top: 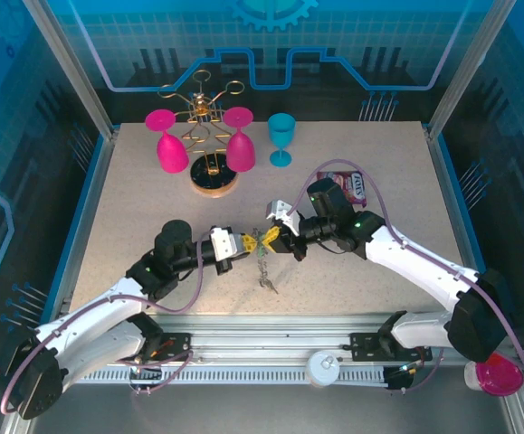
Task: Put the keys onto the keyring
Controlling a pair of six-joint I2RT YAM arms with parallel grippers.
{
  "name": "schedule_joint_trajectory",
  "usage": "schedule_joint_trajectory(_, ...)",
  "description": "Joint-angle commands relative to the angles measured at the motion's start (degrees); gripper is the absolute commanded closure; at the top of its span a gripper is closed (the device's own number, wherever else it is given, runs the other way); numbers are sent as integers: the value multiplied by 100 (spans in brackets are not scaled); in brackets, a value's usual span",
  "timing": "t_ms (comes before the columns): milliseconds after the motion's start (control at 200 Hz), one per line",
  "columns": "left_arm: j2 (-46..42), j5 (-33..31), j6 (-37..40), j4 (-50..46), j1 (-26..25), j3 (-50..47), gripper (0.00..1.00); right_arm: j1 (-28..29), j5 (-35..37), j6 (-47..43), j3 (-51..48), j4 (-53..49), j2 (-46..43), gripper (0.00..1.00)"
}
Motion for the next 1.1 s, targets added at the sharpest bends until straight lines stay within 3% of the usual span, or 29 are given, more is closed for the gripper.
schedule_joint_trajectory(0, -152, 103, -22, 738, -22, -42, 100, -7, 14, 142, -71, 78, 45, 100)
schedule_joint_trajectory(60, -139, 92, -45, 759, -22, -43, 100, -16, -45, 177, -87, 186, -20, 99)
schedule_joint_trajectory(125, -100, 122, -129, 807, -27, -48, 100, -27, -118, 202, -183, 437, -146, 76)
schedule_joint_trajectory(160, -75, 141, -216, 871, -26, -70, 100, -40, -185, 201, -257, 590, -218, 68)
schedule_joint_trajectory(295, 90, 307, -720, 1356, -22, -201, 100, -77, -395, 283, -741, 1497, -347, 64)
schedule_joint_trajectory(705, 302, 567, -972, 1343, -22, -163, 100, -173, -333, 111, -1136, 2169, -549, 68)
schedule_joint_trajectory(861, 397, 695, -1057, 1400, -23, -126, 100, -181, -541, 23, -1255, 2403, -581, 76)
schedule_joint_trajectory(1096, 486, 677, -1121, 1508, -26, -115, 100, -174, -769, 53, -1177, 2396, -518, 100)
